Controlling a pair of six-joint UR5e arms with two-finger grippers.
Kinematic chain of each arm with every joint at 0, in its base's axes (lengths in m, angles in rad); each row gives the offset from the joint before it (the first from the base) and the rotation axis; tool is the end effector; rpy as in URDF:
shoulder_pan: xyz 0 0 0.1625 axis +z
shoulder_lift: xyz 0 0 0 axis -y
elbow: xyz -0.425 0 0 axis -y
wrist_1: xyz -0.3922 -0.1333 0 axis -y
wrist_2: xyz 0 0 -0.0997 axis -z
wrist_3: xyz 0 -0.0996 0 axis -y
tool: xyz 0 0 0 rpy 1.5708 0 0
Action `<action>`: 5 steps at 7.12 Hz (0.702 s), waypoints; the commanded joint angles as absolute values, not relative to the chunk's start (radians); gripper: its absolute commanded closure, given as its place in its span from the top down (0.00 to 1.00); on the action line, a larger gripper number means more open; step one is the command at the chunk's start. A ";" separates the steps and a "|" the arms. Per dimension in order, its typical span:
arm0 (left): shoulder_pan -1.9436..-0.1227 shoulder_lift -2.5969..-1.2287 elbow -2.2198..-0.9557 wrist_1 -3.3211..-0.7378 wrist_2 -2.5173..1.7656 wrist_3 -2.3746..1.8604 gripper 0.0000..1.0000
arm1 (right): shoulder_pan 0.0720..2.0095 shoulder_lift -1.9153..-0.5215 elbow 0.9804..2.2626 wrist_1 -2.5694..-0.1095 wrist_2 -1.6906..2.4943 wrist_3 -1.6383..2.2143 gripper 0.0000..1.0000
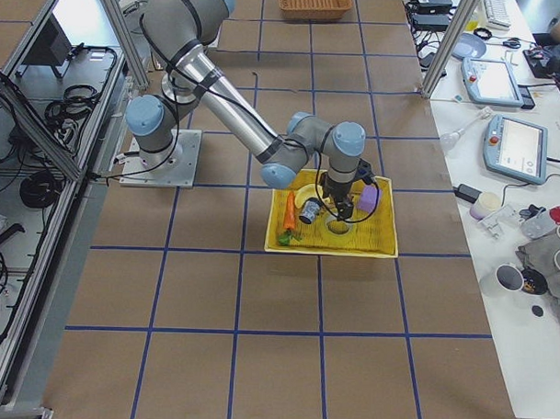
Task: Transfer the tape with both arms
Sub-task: 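Move the right gripper down into the yellow crate over the tape roll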
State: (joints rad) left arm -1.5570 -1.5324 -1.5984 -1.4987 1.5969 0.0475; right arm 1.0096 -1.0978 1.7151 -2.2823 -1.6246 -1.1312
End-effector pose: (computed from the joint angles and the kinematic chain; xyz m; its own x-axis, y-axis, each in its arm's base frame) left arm -0.1240 -0.4852 0.5004 -0.9991 0.0314 -0.0299 0.0337 0.9961 -0.0815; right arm -0.2227 -0.5947 0.2242 -0.8381 -0.5347 0.1079 -0.5371 0.8435 0.0084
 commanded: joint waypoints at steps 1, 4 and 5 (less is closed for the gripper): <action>-1.557 -1.532 -1.598 -1.499 1.597 0.048 1.00 | 1.009 -1.091 1.724 -2.289 -1.620 -1.144 0.63; -1.557 -1.532 -1.598 -1.499 1.597 0.048 1.00 | 1.009 -1.100 1.721 -2.281 -1.624 -1.132 0.00; -1.557 -1.531 -1.598 -1.499 1.597 0.048 1.00 | 1.009 -1.110 1.717 -2.275 -1.626 -1.131 0.00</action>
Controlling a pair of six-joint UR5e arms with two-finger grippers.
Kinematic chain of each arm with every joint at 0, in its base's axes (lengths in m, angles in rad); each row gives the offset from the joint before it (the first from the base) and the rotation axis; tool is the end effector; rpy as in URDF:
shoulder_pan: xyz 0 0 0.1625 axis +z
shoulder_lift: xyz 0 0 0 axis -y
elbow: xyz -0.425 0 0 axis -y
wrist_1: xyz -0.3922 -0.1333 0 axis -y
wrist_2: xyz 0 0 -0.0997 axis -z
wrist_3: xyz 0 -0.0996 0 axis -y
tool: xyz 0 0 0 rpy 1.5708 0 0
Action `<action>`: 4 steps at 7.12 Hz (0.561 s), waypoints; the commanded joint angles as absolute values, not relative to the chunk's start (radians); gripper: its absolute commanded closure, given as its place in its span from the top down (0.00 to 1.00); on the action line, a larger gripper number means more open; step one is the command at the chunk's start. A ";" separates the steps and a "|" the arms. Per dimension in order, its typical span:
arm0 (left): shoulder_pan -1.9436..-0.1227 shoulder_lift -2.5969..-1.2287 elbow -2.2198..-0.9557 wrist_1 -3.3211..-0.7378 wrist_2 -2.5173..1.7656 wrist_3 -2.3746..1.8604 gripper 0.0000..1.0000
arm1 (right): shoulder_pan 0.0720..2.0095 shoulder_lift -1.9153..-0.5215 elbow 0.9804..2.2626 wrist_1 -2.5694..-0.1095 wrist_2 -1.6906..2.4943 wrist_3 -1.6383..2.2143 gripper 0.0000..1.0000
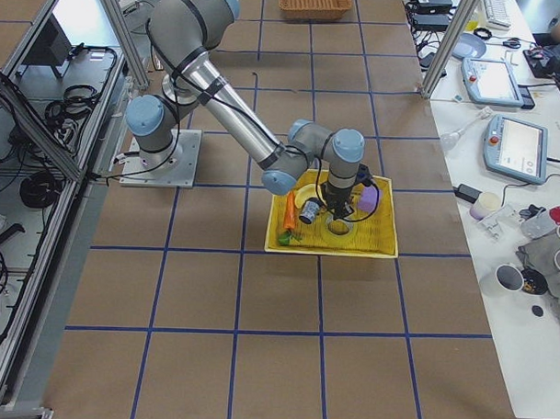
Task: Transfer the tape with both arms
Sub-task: 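Grasp the yellowish tape roll with the right gripper and lift it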
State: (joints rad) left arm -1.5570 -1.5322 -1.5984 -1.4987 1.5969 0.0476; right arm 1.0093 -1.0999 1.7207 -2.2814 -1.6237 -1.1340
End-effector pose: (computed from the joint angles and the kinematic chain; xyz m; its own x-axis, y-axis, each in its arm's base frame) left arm -0.1240 -0.4852 0.5005 -0.9991 0.0315 -0.0299 0.0338 0.9961 -0.0817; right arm -0.2218 -0.5930 0.2230 -0.8370 -0.5373 0.1035 -0.5393 0.8421 0.0098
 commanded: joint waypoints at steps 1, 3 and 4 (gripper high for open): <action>-1.557 -1.532 -1.598 -1.499 1.597 0.048 1.00 | 1.028 -1.147 1.707 -2.284 -1.628 -1.106 0.00; -1.557 -1.532 -1.598 -1.499 1.597 0.048 1.00 | 1.214 -1.258 1.675 -2.266 -1.685 -1.019 0.00; -1.557 -1.532 -1.598 -1.499 1.597 0.048 1.00 | 1.283 -1.258 1.642 -2.263 -1.713 -0.935 0.00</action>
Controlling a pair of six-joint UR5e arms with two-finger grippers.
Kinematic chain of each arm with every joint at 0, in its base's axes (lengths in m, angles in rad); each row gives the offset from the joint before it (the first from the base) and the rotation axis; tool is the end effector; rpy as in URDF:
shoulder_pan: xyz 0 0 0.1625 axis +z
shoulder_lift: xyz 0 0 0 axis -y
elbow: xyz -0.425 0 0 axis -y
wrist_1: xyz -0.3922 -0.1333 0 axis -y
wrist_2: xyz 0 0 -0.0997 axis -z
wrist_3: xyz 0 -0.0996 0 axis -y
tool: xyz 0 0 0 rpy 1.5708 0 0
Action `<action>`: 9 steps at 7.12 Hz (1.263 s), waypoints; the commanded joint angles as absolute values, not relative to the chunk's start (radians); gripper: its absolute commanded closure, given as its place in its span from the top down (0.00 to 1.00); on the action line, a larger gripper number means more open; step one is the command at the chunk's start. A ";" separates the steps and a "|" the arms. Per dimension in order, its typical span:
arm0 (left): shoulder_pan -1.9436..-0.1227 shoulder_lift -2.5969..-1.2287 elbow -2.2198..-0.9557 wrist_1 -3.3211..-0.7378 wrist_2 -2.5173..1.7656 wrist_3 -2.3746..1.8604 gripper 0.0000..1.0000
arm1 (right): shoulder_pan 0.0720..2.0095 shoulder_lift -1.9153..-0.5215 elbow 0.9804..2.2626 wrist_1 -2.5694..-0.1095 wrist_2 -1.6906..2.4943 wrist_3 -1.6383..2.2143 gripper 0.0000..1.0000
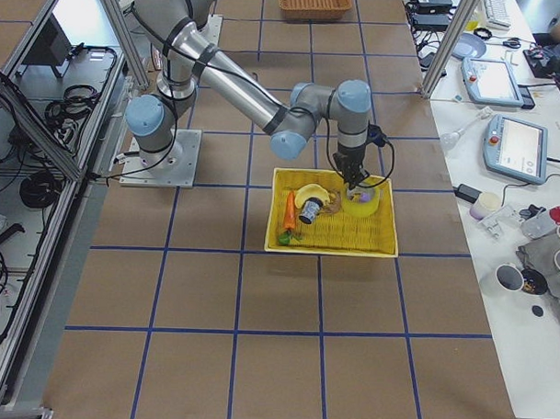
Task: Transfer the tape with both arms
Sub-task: 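Grasp the yellowish tape roll with the right gripper and lift it, then carry the tape roll to the table center and release it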
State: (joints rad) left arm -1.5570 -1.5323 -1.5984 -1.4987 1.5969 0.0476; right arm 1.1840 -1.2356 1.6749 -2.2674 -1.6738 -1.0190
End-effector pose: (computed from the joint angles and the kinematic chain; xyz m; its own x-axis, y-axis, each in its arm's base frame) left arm -0.1240 -0.4852 0.5005 -0.9991 0.0315 -0.0299 0.0338 0.9961 -0.0816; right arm -0.1186 -0.6173 0.3266 -0.7884 -0.5533 0.2688 -0.5848 0.8097 -0.0487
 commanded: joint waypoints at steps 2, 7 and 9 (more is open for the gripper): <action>-1.557 -1.532 -1.600 -1.499 1.597 0.048 1.00 | 1.476 -1.229 1.536 -2.144 -1.718 -0.521 0.00; -1.557 -1.532 -1.600 -1.499 1.597 0.048 1.00 | 1.909 -1.175 1.561 -2.026 -1.615 0.338 0.00; -1.557 -1.531 -1.600 -1.499 1.595 0.048 1.00 | 2.055 -1.183 1.671 -2.040 -1.605 0.568 0.00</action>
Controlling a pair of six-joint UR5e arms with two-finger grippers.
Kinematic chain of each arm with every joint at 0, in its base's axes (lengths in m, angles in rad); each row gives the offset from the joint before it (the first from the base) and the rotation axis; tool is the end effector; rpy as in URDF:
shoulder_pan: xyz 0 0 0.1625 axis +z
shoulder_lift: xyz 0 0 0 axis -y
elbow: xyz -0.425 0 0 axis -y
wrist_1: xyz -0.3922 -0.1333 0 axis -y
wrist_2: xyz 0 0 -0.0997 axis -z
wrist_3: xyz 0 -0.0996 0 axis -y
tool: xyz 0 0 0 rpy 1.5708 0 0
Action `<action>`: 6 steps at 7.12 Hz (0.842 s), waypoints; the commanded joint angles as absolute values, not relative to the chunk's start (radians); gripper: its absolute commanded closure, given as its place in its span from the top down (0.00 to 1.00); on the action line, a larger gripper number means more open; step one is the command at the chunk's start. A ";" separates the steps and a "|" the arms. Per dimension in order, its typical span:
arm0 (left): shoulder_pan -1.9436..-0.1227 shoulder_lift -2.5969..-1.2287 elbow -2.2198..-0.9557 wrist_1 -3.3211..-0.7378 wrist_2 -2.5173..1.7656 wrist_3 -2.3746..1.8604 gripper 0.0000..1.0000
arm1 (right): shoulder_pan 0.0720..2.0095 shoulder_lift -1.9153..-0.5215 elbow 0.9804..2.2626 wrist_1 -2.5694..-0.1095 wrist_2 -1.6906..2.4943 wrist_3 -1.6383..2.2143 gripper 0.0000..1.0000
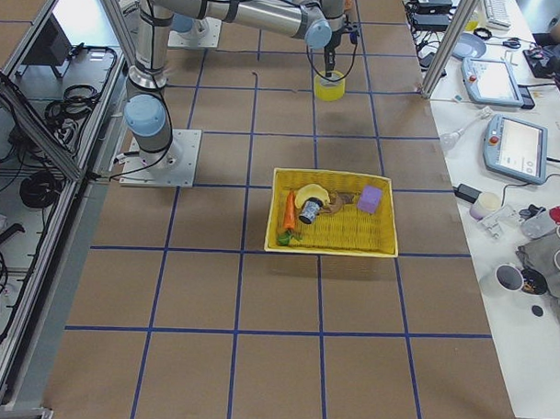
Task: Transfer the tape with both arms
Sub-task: 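Carry the tape roll to the table center and release it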
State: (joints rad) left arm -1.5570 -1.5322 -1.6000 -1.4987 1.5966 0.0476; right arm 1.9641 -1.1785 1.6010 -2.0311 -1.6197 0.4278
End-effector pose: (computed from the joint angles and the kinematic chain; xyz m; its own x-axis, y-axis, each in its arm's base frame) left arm -0.1241 -0.4850 0.4997 -0.9991 0.0315 -0.0296 0.0338 0.9962 -0.0801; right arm 0.3576 -0.5268 0.2988 -0.9989 0.0362 0.0288 0.0346 0.9979 -0.0547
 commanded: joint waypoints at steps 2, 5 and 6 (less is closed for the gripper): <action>-1.557 -1.532 -1.600 -1.497 1.595 0.048 1.00 | 2.141 -1.186 1.776 -2.071 -1.603 0.609 0.00; -1.555 -1.532 -1.600 -1.497 1.597 0.049 1.00 | 2.163 -1.178 1.822 -2.128 -1.586 0.603 0.25; -1.555 -1.532 -1.600 -1.494 1.597 0.049 1.00 | 2.161 -1.178 1.822 -2.125 -1.610 0.588 0.99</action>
